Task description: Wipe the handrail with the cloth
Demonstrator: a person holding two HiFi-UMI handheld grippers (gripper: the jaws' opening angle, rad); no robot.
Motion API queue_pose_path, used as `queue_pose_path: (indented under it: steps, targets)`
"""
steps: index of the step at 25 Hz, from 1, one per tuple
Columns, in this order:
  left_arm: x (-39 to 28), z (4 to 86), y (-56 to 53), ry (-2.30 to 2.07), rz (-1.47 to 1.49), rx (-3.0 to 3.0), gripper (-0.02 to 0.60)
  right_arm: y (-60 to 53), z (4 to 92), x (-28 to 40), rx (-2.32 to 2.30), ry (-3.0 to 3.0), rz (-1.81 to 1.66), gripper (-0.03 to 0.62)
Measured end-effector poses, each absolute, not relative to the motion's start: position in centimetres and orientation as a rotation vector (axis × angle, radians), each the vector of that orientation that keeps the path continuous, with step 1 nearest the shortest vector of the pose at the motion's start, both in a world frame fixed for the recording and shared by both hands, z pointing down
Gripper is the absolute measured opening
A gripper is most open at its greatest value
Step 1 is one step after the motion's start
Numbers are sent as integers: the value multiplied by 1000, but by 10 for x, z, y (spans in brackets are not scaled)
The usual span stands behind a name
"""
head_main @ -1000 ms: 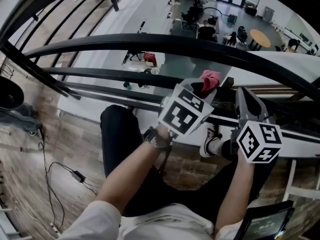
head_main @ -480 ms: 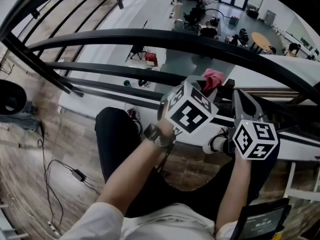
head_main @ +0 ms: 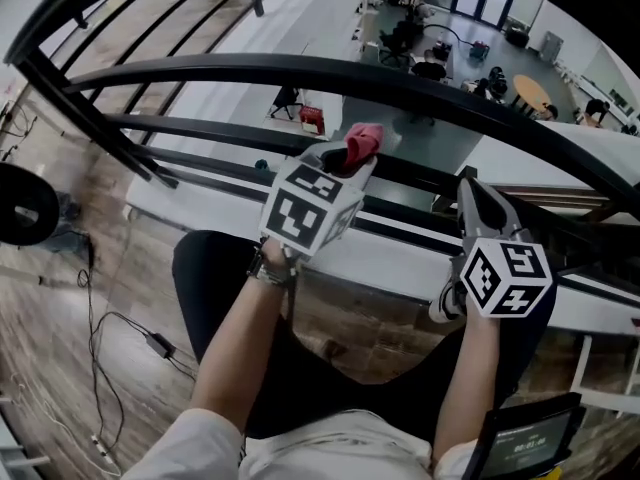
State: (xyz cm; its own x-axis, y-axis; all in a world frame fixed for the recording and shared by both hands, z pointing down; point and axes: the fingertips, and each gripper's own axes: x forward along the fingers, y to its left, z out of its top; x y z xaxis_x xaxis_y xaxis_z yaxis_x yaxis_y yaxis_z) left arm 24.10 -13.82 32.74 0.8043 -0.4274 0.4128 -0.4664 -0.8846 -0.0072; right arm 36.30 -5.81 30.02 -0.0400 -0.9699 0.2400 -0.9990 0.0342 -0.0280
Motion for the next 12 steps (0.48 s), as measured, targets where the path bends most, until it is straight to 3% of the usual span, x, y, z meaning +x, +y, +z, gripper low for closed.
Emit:
queue_pose_path:
  steps: [12]
  targets:
    - [176,325,-169,-921,484,2854,63,-62,302,349,2024,-2163,282,2]
